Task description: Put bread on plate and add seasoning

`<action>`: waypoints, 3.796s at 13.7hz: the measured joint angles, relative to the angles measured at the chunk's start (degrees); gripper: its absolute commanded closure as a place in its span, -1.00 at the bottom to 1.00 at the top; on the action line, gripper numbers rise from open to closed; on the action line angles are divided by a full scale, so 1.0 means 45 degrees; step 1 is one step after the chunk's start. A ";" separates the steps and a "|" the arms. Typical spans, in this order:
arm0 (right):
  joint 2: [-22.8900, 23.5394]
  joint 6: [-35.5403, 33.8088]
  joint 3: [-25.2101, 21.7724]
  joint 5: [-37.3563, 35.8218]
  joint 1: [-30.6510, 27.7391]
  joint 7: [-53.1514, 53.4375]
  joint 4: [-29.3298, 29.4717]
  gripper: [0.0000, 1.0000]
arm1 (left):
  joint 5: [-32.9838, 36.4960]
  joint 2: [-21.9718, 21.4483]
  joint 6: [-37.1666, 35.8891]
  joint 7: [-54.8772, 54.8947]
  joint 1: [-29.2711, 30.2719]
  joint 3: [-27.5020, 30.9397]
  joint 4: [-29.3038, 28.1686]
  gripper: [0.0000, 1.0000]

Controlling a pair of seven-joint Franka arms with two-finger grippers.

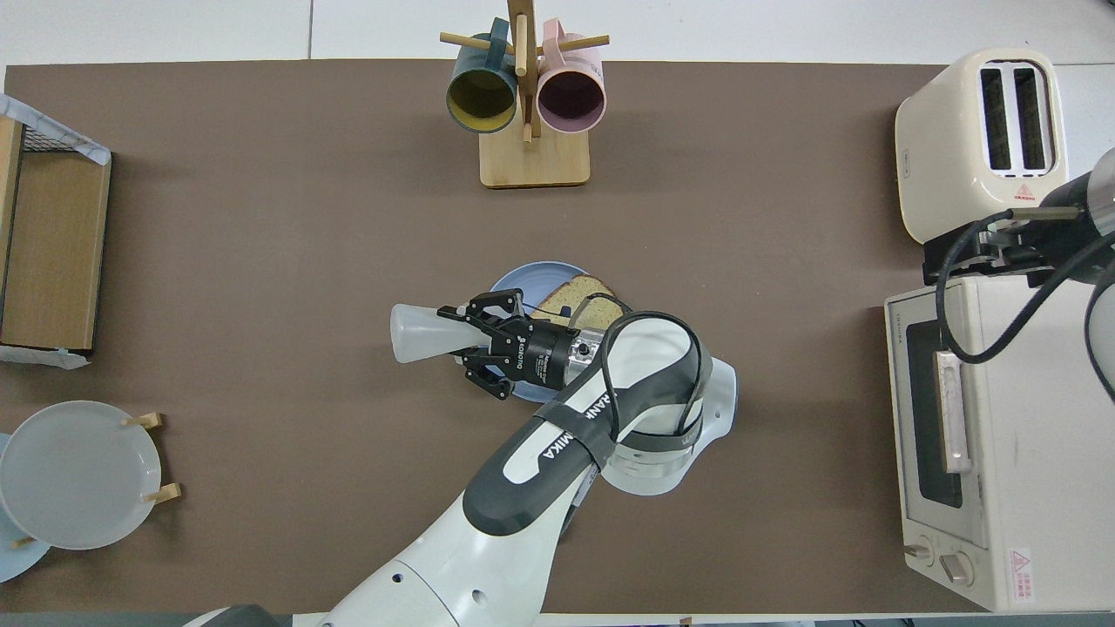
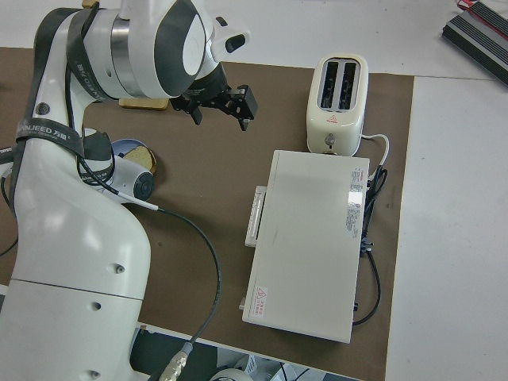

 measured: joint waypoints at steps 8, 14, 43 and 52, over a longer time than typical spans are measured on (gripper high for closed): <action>0.0000 0.0000 -0.0014 0.0000 -0.0103 -0.0102 -0.0013 -1.00 | 0.1101 0.0059 -0.0172 0.0053 -0.0922 0.0055 -0.0116 1.00; 0.0000 0.0000 -0.0014 0.0000 -0.0104 -0.0102 -0.0038 -1.00 | 0.1797 0.0118 0.0184 0.0081 -0.0048 0.0287 -0.0475 1.00; 0.0000 0.0000 -0.0014 0.0000 -0.0104 -0.0102 -0.0051 -1.00 | 0.1460 0.0138 0.0828 0.0120 0.0532 0.0325 -0.0478 1.00; 0.0000 0.0000 -0.0014 0.0000 -0.0104 -0.0102 -0.0055 -1.00 | -0.3701 -0.4323 0.3082 -0.0466 0.2772 0.0358 -0.0799 1.00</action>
